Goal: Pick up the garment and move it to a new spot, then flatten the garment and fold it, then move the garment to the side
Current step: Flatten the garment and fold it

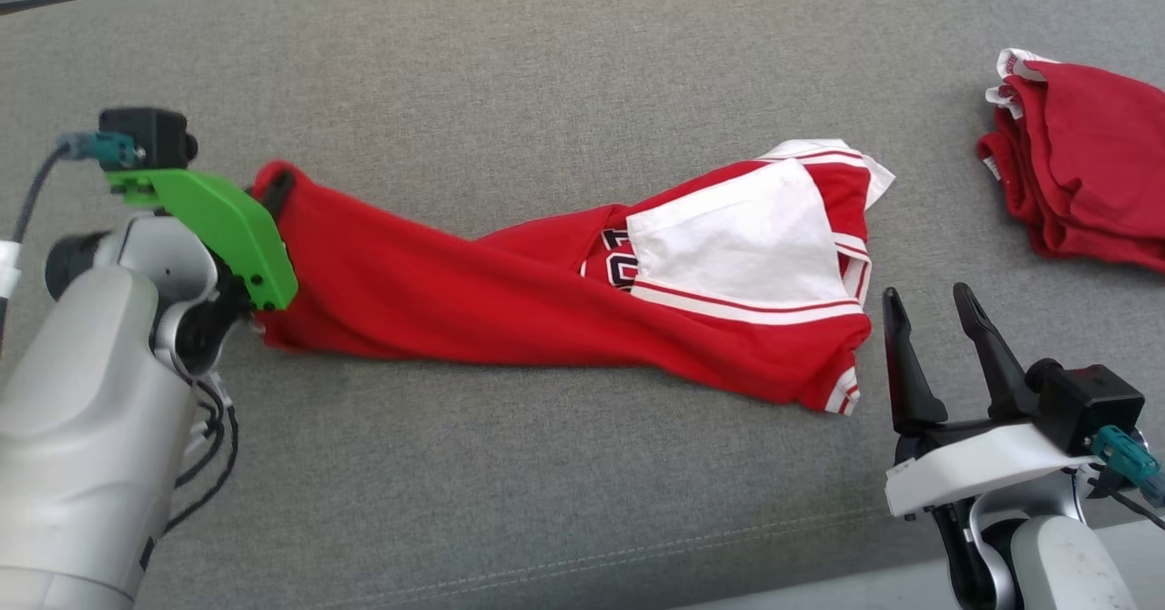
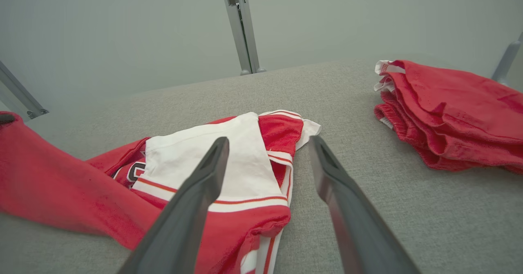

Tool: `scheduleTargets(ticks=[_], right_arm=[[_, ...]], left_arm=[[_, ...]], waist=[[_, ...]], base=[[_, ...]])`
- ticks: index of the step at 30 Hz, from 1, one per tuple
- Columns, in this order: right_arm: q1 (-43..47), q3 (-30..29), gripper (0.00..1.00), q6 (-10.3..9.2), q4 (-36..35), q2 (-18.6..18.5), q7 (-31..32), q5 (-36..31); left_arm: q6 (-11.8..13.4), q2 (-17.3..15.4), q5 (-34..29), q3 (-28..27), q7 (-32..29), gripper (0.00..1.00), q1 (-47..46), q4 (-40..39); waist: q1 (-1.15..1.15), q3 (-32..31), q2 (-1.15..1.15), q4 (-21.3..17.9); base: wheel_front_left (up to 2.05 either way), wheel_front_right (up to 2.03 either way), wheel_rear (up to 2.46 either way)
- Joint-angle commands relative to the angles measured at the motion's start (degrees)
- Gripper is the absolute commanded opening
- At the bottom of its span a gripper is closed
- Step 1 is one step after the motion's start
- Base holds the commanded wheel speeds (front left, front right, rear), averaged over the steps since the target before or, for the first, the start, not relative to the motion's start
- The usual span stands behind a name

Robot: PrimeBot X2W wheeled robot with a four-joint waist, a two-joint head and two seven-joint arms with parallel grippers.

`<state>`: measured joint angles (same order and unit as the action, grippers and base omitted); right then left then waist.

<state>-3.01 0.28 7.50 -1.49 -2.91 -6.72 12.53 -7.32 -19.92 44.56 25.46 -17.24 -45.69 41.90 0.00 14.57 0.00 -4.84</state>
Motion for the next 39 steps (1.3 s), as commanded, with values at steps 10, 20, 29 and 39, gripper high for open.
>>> scheduleTargets(ticks=[10,20,29,39], right_arm=[[-0.25,-0.22,1.00,-0.03,1.25,-0.07,-1.51,1.19],[0.78,-1.13,1.00,-0.03,0.83,-0.08,-1.28,0.89],[1.36,-1.70,1.00,-0.03,-0.45,-0.09,-0.09,0.23],[1.85,-2.52,1.00,-0.03,-1.76,-0.59,1.06,0.13]], left_arm=[[-0.17,-3.03,-1.21,4.93,14.80,0.00,-3.25,-4.50],[0.19,-5.81,-1.35,7.62,25.44,0.00,12.10,-9.20],[0.81,-6.79,-2.47,8.42,30.70,0.00,21.89,-14.29],[0.34,-6.60,0.59,8.81,31.00,0.00,28.93,-14.26]], waist=[[0.00,0.49,0.00,-1.08],[0.00,-0.16,0.00,1.11],[0.00,-0.77,0.00,3.23],[0.00,-1.42,0.00,4.67]], base=[[0.00,0.00,0.00],[0.00,0.00,0.00],[0.00,0.00,0.00],[0.00,0.00,0.00]])
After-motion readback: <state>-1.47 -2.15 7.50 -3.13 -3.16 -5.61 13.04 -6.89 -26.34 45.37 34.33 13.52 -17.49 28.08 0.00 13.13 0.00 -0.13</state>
